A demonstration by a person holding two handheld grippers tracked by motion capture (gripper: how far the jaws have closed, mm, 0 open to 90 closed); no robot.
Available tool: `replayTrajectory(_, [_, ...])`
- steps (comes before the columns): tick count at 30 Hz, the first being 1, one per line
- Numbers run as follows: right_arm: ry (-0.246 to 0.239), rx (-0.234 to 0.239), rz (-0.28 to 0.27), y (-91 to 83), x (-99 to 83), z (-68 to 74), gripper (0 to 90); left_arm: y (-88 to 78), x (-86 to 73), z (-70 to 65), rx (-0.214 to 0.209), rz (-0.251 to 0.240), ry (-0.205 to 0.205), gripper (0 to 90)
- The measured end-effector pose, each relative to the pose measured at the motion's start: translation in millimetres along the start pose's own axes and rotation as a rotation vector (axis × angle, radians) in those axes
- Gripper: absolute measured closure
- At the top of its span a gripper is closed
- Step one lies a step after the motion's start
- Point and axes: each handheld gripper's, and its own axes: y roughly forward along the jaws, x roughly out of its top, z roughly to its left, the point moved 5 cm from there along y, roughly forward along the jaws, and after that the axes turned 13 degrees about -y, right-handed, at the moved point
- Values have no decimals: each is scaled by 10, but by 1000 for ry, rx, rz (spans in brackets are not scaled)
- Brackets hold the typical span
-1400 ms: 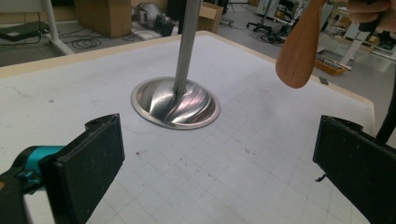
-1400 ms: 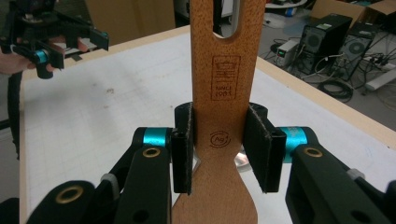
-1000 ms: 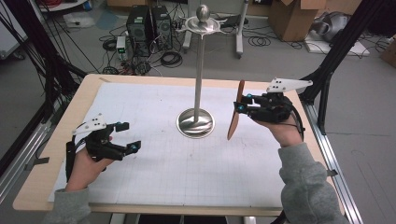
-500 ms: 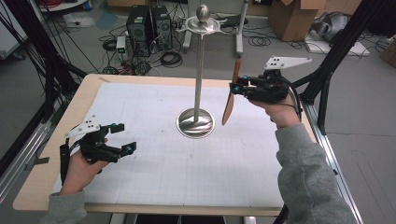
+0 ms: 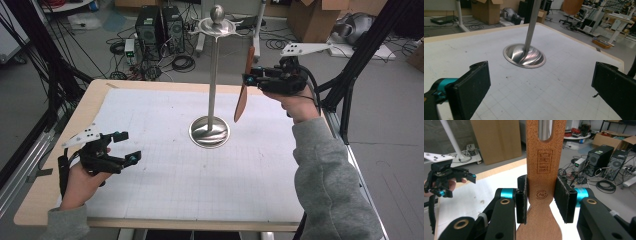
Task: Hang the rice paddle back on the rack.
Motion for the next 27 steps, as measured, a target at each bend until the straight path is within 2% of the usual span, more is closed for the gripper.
replayTrajectory(16, [-22,-13,-12,0,280,-85,646,37,18,11,-8,3,-5,25])
replayTrajectory(27, [-21,-10,-10,20,349,-127,646,53,17,7,-11,4,-6,25])
